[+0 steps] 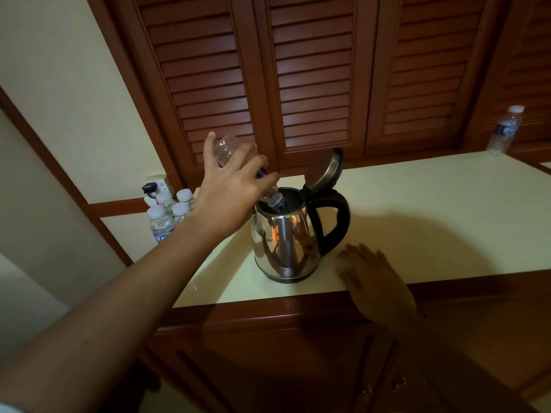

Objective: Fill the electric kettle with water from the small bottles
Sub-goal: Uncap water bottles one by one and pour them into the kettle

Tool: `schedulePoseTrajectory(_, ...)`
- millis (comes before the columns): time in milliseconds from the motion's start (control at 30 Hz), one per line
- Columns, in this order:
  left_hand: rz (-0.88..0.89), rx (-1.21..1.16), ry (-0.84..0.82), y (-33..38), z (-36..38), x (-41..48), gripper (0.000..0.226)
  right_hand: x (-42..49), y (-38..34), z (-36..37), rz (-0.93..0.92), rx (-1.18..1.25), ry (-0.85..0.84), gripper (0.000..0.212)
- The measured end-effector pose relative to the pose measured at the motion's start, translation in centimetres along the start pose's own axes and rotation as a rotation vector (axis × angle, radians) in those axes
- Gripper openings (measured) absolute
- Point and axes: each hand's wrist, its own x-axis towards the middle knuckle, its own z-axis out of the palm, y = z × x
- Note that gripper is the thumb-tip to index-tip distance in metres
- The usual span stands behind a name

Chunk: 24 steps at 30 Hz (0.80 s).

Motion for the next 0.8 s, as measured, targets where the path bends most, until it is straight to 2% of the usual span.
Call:
schedulePoseTrajectory(100, 0.015, 0.022, 0.000, 0.0, -0.1, 0.1, 0.055, 0.0, 0.1, 0.1, -0.001, 0.005, -0.003, 0.073)
schedulePoseTrajectory(200, 0.033, 0.030, 0.014, 0.1, -0.2, 0.2, 0.051, 0.2, 0.2, 0.1, 0.000, 0.011, -0.009, 0.070)
schedulePoseTrajectory(333, 0.019, 0.043, 0.022, 0.1, -0.6, -0.1, 0.056, 0.0, 0.3, 0.1, -0.006, 0.021, 0.001, 0.075)
schedulePoseTrajectory(433, -0.031, 0.039, 0.013, 0.0, -0.9, -0.6, 0.061, -0.1, 0.2, 0.3, -0.013, 0.030, 0.031, 0.068)
schedulePoseTrajectory(567, -0.147, -0.039, 0.007, -0.3, -1.0, -1.8, 0.066, -0.4, 0.1, 0.1, -0.013, 0.056, 0.160, 0.059)
schedulePoseTrajectory(667, -0.307, -0.245, -0.050, -0.2, -1.6, -3.1, 0.070, -0.8, -0.1, -0.4, 0.011, 0.071, 0.196, 0.052)
schedulePoseTrajectory(800, -0.593, -0.785, -0.077, 0.9, -2.7, -6.0, 0.053, -1.5, -1.5, -1.9, -0.006, 0.293, 0.259, 0.040)
